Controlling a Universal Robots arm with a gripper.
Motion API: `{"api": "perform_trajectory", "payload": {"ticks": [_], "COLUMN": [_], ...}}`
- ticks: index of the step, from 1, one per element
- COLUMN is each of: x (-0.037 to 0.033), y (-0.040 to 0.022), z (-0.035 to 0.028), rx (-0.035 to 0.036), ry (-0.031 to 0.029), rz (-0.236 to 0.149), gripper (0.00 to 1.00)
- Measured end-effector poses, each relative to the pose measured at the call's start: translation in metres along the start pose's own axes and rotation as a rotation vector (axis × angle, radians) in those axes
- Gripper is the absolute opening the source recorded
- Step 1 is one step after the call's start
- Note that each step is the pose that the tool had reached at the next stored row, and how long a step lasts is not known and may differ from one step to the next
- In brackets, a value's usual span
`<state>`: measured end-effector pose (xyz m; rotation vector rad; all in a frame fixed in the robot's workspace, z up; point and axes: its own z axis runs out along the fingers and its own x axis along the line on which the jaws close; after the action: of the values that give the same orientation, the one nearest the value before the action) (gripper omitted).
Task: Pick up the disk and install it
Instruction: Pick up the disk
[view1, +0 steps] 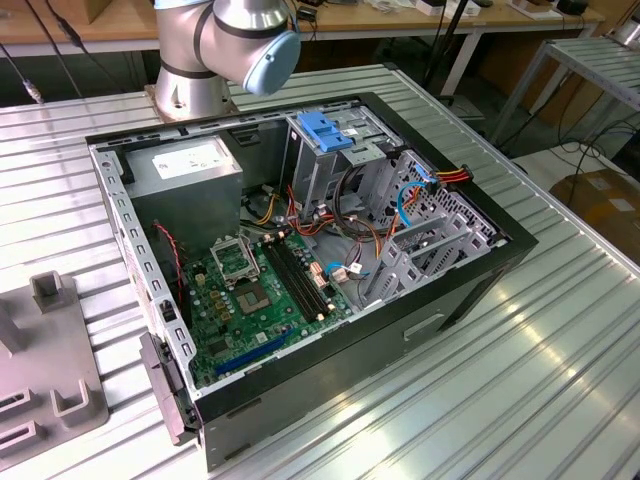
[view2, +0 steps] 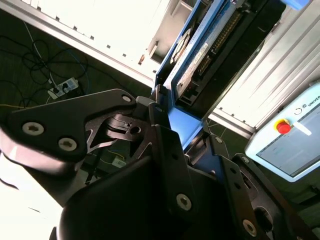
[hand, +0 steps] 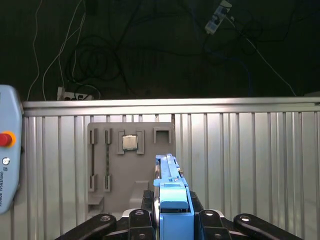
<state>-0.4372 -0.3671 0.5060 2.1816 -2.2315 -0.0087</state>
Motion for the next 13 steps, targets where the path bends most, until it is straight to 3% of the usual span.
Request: {"api": "perform_trajectory", "payload": {"ticks": [13], "x": [-0.0001], "y": [-0.0103], "z": [-0.0001], "rx": [0.0000], "ry": [0.0000], "rz": [0.000], "gripper": [0.37]}}
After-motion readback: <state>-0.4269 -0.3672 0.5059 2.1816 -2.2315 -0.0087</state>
